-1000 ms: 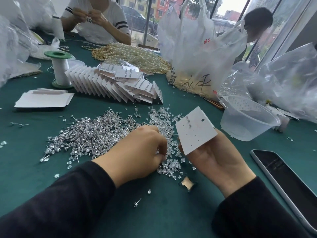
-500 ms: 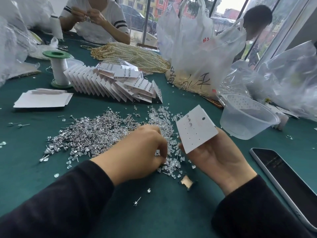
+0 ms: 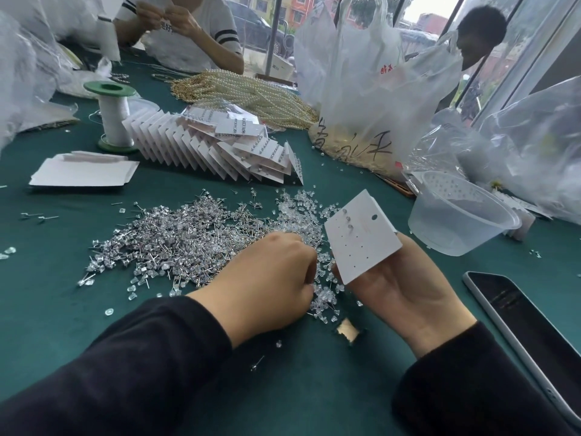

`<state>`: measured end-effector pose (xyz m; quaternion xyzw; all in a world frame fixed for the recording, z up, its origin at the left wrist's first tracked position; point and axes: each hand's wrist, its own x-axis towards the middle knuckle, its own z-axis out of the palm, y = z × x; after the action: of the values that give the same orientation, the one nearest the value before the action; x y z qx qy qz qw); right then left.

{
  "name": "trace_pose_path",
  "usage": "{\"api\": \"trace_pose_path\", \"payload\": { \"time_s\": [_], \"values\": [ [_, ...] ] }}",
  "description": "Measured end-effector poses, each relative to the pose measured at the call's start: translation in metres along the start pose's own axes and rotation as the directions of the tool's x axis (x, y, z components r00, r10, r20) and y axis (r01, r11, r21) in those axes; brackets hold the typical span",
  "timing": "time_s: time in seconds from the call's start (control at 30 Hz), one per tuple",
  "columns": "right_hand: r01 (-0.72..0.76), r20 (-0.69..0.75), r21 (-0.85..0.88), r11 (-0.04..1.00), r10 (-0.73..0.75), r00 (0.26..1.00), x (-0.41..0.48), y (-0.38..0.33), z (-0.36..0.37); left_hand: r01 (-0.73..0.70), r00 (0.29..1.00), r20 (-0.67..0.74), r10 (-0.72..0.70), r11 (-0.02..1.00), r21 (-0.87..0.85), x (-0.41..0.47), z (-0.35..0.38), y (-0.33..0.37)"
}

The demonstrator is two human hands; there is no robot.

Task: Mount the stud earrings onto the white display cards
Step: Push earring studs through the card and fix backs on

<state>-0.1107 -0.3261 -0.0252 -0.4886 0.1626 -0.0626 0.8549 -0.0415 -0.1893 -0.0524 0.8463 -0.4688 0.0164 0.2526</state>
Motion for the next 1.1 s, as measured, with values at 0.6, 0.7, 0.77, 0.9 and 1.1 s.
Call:
{"api": "trace_pose_path", "payload": {
  "time_s": [0.6, 0.7, 0.77, 0.9, 1.1],
  "values": [
    [-0.006, -0.022, 0.034, 0.999, 0.007, 1.0, -0.001, -0.002, -0.001, 0.125, 0.992, 0.045, -0.119, 0.97, -0.206, 0.004, -0.024, -0.007],
    [-0.009, -0.031, 0.017, 1.0, 0.009, 0.999, -0.001, -0.003, -0.002, 0.234, 0.967, -0.071, -0.244, 0.964, -0.127, 0.004, -0.042, -0.026],
    [-0.01, -0.025, -0.012, 1.0, 0.009, 1.0, -0.002, -0.002, -0.001, 0.357, 0.928, -0.114, -0.354, 0.934, 0.01, 0.002, -0.053, -0.043],
    [-0.019, -0.01, -0.015, 1.0, 0.019, 1.0, -0.004, -0.001, -0.001, 0.407, 0.913, 0.004, -0.408, 0.912, 0.053, 0.0, -0.054, -0.05],
    [-0.027, -0.002, 0.001, 1.0, 0.027, 1.0, -0.003, -0.001, -0.002, 0.366, 0.929, -0.059, -0.365, 0.931, -0.002, 0.003, -0.048, -0.049]
  ]
}}
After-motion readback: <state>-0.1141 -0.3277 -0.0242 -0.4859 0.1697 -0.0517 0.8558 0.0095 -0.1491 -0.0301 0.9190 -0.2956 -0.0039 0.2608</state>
